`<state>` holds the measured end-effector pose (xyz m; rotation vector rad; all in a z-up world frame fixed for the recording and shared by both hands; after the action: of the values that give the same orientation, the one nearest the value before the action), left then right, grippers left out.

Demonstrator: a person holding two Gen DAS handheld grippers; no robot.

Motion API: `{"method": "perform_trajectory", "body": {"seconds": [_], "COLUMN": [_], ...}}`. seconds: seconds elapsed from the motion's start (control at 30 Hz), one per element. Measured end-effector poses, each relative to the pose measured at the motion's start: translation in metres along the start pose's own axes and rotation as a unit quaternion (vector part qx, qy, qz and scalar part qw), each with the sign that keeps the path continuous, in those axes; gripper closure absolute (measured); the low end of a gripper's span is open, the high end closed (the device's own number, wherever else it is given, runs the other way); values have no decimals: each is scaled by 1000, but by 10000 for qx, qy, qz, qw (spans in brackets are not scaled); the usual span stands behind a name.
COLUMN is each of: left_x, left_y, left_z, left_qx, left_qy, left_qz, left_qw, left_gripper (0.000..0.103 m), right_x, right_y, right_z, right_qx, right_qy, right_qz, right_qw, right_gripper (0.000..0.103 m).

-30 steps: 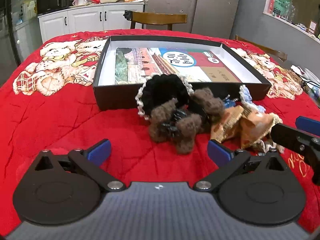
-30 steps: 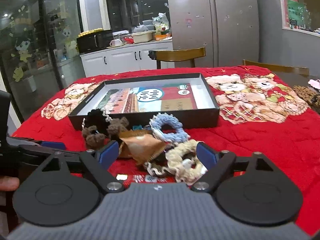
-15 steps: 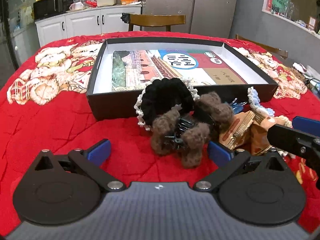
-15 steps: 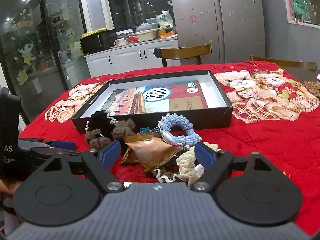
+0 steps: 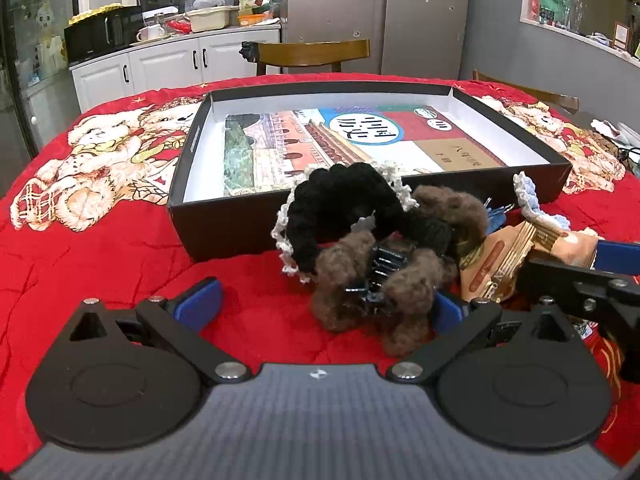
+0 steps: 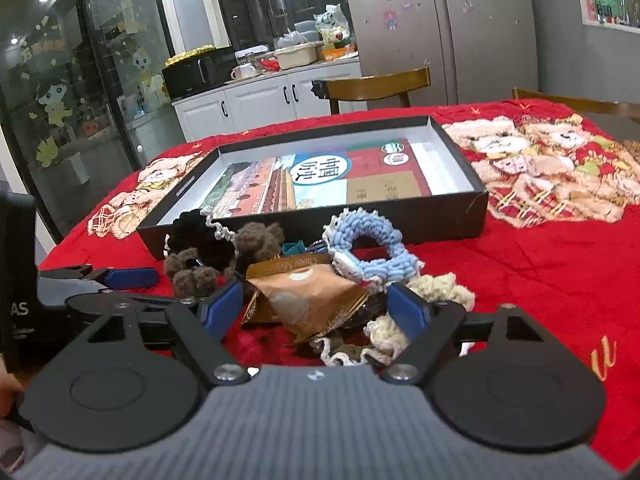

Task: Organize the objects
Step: 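Close the left tool on the brown fuzzy clip while the right tool grasps the brown-wrapped candy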

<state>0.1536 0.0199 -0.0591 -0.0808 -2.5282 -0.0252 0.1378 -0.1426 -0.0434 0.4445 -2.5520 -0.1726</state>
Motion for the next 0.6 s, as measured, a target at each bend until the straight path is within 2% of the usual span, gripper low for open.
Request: {"method": "perform_trajectory", "body": {"seconds": [0.17, 0.23, 0.47, 0.57, 0.6], "left_x": [6, 5, 5, 8, 9], "left_y": [0, 0, 3, 3, 3], "left_z": [5, 4, 2, 1, 1], "left_qx": [40, 44, 110, 135, 142], "left_qy": [-7, 6, -37, -125, -144], "left_qz": [-138, -128, -90, -25, 10], "left_qw": [9999, 9999, 9999, 9998, 9998], "left_gripper": [0, 0, 0, 2, 6], "right_x": [-4, -6, -7, -6, -6], "right_y": [-1, -1, -4, -5, -4], "right_z": [3, 5, 6, 6, 7], "right_qx": [-42, -44, -127, -201, -212], "right_qy": [15, 14, -54, -79, -77], "right_qz": [-17, 25, 56, 9, 2], "right_qw": [10000, 10000, 9999, 9998, 9997], "right_gripper": [20, 24, 28, 38, 40]}}
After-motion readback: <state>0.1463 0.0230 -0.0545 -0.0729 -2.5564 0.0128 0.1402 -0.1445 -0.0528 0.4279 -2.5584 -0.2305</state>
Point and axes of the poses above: each gripper's, at about its wrist camera, not at the fingertips, and x roughly against the way its jaws point, y to its left, z to its underside, the point moved 6 cm from there along -x, roughly the way its jaws point, and after that the axes turned 4 degrees about -y, right-handed, at the moved point
